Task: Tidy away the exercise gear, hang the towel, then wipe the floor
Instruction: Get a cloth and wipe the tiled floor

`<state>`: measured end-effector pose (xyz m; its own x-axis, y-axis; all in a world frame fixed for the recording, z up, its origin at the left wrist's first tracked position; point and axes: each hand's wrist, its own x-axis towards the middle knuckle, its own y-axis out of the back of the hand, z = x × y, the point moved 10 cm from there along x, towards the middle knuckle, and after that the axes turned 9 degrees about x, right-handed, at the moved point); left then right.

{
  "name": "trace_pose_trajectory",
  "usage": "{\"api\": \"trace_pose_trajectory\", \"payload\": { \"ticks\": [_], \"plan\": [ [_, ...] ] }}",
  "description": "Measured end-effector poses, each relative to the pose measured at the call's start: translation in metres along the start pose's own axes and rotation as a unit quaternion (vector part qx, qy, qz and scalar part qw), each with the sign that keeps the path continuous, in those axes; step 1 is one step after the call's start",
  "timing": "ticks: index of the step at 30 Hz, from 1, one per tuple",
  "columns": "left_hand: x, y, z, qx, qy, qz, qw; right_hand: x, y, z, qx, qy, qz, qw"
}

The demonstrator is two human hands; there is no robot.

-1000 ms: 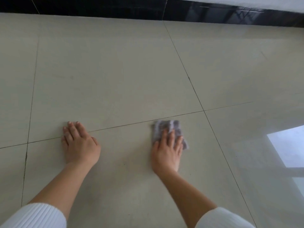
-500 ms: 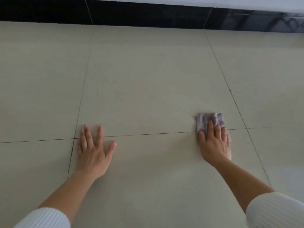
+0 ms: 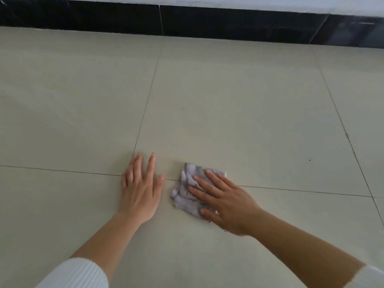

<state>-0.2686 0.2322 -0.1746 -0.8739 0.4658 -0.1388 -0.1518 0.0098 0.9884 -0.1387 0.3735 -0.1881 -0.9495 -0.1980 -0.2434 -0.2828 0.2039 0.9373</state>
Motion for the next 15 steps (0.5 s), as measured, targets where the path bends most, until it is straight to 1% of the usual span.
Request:
{"api": "trace_pose_trajectory", "payload": {
  "ticks": [1,2,3,4,5,7,9,11,12,13,14,15],
  "plan": [
    [0.007,0.002,-0.006,-0.002,0.015,0.004,1.0,0.003,0.002,0.021,-0.009,-0.016,-0.001,1.0],
    [0.015,0.002,-0.013,-0.003,0.026,0.007,1.0,0.004,0.009,0.046,-0.009,-0.054,0.008,0.998],
    [0.021,0.003,-0.02,0.0,0.036,0.007,0.999,0.004,0.017,0.076,0.009,-0.113,0.024,0.993],
    [0.028,0.005,-0.027,0.003,0.043,0.006,0.999,-0.002,0.026,0.109,0.035,-0.187,0.054,0.98],
    [0.035,0.008,-0.032,0.006,0.045,0.006,0.999,-0.013,0.034,0.143,0.071,-0.268,0.08,0.957],
    [0.049,0.012,-0.043,0.013,0.044,0.003,0.999,-0.043,0.043,0.196,0.133,-0.408,0.095,0.898],
    [0.064,0.011,-0.054,0.008,0.062,0.0,0.998,-0.058,0.051,0.224,0.161,-0.493,0.103,0.849],
    [0.076,0.005,-0.062,-0.016,0.114,0.008,0.993,-0.05,0.054,0.236,0.195,-0.547,0.114,0.806],
    [0.078,0.003,-0.064,-0.025,0.143,0.024,0.989,-0.038,0.056,0.237,0.208,-0.558,0.116,0.795],
    [0.078,0.004,-0.064,-0.025,0.163,0.047,0.985,-0.021,0.058,0.234,0.211,-0.551,0.117,0.799],
    [0.077,0.005,-0.063,-0.022,0.174,0.068,0.982,-0.001,0.062,0.226,0.205,-0.523,0.119,0.818],
    [0.076,0.006,-0.062,-0.019,0.177,0.082,0.981,0.022,0.066,0.212,0.194,-0.481,0.124,0.846]
  ]
}}
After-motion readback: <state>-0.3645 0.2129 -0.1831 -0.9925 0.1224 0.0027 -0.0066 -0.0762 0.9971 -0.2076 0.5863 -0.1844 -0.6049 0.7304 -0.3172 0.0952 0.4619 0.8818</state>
